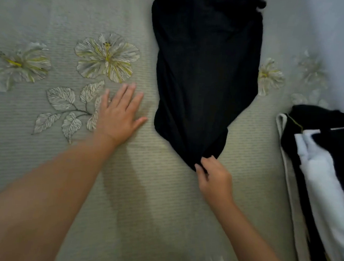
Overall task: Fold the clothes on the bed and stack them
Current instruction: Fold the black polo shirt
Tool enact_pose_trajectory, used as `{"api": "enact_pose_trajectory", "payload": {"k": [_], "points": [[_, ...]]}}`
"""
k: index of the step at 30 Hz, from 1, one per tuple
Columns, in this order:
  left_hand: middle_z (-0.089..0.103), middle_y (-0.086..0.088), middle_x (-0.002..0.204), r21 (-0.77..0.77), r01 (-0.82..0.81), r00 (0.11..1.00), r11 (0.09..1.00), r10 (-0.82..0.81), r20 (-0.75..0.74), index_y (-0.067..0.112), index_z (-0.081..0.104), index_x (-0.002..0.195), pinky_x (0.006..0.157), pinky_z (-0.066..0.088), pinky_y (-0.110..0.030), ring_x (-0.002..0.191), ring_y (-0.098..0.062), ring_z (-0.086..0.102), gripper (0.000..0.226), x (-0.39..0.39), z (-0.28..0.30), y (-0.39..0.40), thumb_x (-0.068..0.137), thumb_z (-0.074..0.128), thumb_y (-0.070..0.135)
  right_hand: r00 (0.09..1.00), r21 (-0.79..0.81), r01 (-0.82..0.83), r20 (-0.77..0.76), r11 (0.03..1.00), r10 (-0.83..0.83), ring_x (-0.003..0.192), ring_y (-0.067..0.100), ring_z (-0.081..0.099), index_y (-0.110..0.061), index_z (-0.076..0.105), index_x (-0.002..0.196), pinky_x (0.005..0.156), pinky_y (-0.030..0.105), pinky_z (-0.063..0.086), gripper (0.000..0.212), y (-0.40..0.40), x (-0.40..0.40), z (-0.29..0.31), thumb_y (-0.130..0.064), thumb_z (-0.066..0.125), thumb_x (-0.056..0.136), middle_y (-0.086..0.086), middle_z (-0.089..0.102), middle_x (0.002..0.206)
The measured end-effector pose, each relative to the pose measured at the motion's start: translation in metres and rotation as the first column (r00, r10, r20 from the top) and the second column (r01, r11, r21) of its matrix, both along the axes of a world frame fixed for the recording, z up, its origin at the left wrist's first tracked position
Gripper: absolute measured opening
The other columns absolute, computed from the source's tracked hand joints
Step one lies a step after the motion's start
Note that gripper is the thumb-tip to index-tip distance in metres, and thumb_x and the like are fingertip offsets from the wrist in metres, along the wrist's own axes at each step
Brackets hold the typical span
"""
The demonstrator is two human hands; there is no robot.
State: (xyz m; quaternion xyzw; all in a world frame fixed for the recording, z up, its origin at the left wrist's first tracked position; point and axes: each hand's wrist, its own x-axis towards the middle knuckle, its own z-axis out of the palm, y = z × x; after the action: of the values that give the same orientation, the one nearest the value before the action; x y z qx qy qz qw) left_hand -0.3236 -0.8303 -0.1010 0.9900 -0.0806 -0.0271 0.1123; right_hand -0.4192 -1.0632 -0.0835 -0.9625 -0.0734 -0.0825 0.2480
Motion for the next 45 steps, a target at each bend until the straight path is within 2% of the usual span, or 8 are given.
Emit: {"api": "enact_pose_trajectory", "payload": {"k": [8,15,20,26,30,35,40,45], "points": [[0.034,-0.002,0.147,-0.052,0.394,0.893,0.917,-0.396,-0.213,0.016,0.054,0.125,0.112,0.002,-0.043,0.142,-0.026,0.010,0.034,-0.103,0.014,-0.064,0.093,0.046,0.024,0.935,0.059,-0.026,-0.351,0.998,0.045,0.051,0.025,0.060,0.008,0.065,0.073,0.049,0.021,0.040,0.006,-0.024,-0.148,0.030,0.004,0.066,0.069,0.016,0.061,0.060],[0.063,-0.015,0.101,-0.192,0.238,0.820,0.952,-0.303,-0.486,0.007,0.053,0.114,0.077,0.039,-0.030,0.094,-0.029,0.058,0.027,-0.242,0.070,-0.049,0.095,0.043,0.024,0.440,-0.031,0.190,-0.891,0.981,-0.113,0.097,0.026,0.057,-0.003,0.057,0.111,0.069,0.022,0.034,0.024,-0.060,-0.215,0.091,-0.015,0.055,0.090,0.012,0.061,0.098],[0.059,0.000,0.092,-0.291,-0.184,0.174,0.939,-0.260,-0.950,0.020,0.056,0.086,0.083,0.043,-0.025,0.086,-0.011,0.055,0.015,-0.301,0.127,-0.009,0.095,0.045,0.025,0.264,0.067,0.099,-0.964,0.993,0.039,0.066,0.011,0.048,-0.021,0.054,0.067,0.055,0.018,0.039,0.022,-0.047,-0.193,0.141,-0.014,0.059,0.087,-0.002,0.052,0.069],[0.049,0.002,0.078,-0.414,-0.545,0.828,0.729,0.387,-0.407,0.016,0.054,0.097,0.062,0.037,-0.016,0.067,-0.006,0.050,0.012,-0.248,0.161,0.023,0.088,0.059,0.020,0.751,0.174,0.521,-0.559,0.836,-0.351,0.086,0.022,0.054,-0.008,0.064,0.099,0.064,0.018,0.040,0.018,-0.019,-0.115,0.131,-0.011,0.048,0.091,0.015,0.063,0.094],[0.052,-0.014,0.119,-0.324,-0.544,0.830,0.774,0.442,-0.340,0.004,0.047,0.125,0.084,0.037,-0.028,0.105,-0.024,0.052,0.039,-0.247,0.144,0.037,0.090,0.054,0.021,0.686,-0.167,0.545,-0.474,0.822,-0.552,0.108,0.038,0.052,0.001,0.054,0.112,0.086,0.036,0.040,0.026,-0.034,-0.122,0.115,-0.006,0.041,0.090,0.025,0.057,0.115],[0.047,-0.015,0.134,-0.179,-0.433,0.766,0.884,0.256,-0.590,0.004,0.041,0.133,0.099,0.035,-0.032,0.122,-0.026,0.045,0.047,-0.317,0.089,0.037,0.090,0.054,0.019,0.687,-0.785,-0.075,-0.487,0.615,-0.538,0.110,0.031,0.052,-0.003,0.043,0.121,0.089,0.036,0.042,0.031,-0.064,-0.167,0.104,-0.010,0.041,0.090,0.017,0.054,0.120],[0.045,-0.007,0.135,-0.244,-0.240,0.905,0.940,0.125,-0.407,0.008,0.040,0.136,0.103,0.030,-0.026,0.124,-0.021,0.040,0.053,-0.348,0.068,0.019,0.087,0.059,0.018,0.884,-0.568,-0.236,-0.462,0.788,-0.068,0.123,0.031,0.040,-0.006,0.042,0.131,0.099,0.041,0.033,0.045,-0.042,-0.161,0.092,-0.012,0.049,0.086,0.015,0.043,0.135],[0.034,-0.002,0.145,-0.255,-0.208,0.883,0.944,0.069,-0.463,0.014,0.025,0.143,0.110,0.023,-0.025,0.133,-0.016,0.030,0.061,-0.338,0.056,0.008,0.088,0.050,0.014,0.676,-0.389,-0.479,-0.735,0.787,0.048,0.137,0.017,0.024,-0.019,0.020,0.145,0.112,0.042,0.016,0.066,-0.005,-0.141,0.074,-0.033,0.052,0.089,0.002,0.026,0.150]]}}
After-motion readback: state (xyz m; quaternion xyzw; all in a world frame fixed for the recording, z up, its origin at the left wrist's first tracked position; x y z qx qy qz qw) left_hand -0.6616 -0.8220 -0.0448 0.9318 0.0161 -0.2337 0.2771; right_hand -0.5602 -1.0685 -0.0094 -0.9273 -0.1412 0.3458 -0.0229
